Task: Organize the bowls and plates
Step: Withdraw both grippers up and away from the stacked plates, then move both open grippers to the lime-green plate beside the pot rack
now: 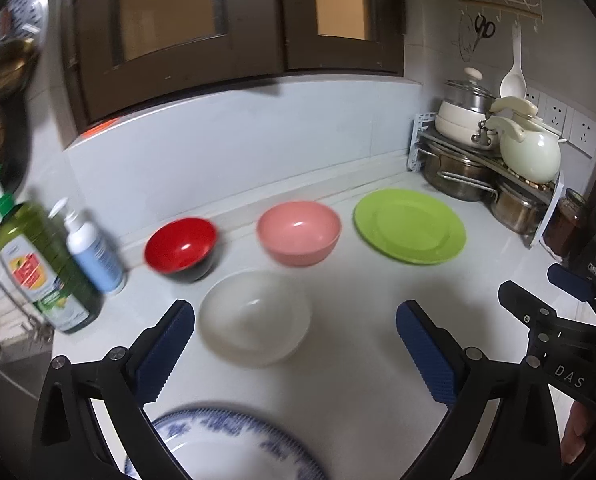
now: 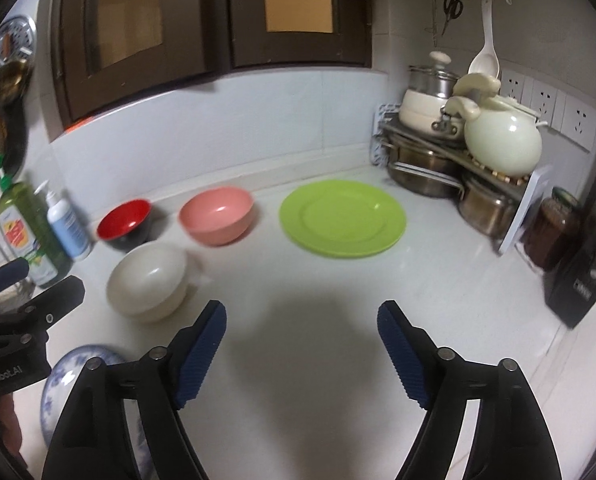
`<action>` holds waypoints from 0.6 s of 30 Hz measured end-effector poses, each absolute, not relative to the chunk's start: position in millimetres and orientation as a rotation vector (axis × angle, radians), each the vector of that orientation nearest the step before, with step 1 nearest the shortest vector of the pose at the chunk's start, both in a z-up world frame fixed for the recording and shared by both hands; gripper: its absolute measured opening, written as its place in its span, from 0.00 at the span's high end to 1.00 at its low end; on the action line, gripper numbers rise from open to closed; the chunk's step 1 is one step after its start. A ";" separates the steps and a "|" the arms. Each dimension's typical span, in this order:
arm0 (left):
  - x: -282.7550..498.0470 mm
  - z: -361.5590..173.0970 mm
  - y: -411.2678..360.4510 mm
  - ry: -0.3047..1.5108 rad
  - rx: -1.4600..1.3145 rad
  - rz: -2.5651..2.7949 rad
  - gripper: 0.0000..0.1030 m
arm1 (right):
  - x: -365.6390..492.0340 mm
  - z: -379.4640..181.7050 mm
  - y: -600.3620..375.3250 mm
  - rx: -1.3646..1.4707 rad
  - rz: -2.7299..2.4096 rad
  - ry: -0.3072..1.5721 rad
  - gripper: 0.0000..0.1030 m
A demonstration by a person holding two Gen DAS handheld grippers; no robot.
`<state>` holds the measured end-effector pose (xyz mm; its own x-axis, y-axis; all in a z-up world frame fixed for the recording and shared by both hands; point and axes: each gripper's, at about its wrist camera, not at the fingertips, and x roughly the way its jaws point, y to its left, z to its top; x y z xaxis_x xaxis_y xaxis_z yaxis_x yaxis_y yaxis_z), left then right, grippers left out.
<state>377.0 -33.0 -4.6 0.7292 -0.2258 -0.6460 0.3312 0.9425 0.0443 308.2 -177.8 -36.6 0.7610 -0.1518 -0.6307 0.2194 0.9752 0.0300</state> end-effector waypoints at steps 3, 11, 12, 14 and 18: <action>391.8 -3.9 -58.2 0.708 0.163 -0.323 0.00 | 319.9 -35.0 -196.3 0.104 -0.206 0.667 0.22; 438.7 -4.0 -119.0 0.726 0.165 -0.348 0.00 | 359.6 -35.6 -247.0 0.122 -0.228 0.662 0.22; 445.4 -4.8 -125.3 0.728 0.166 -0.349 0.00 | 367.1 -35.6 -255.0 0.123 -0.236 0.667 0.22; 458.2 -6.0 -136.9 0.724 0.173 -0.352 0.00 | 376.7 -34.8 -266.6 0.129 -0.243 0.662 0.22; 487.9 -10.1 -161.3 0.720 0.190 -0.362 0.00 | 400.3 -35.8 -288.1 0.138 -0.257 0.679 0.22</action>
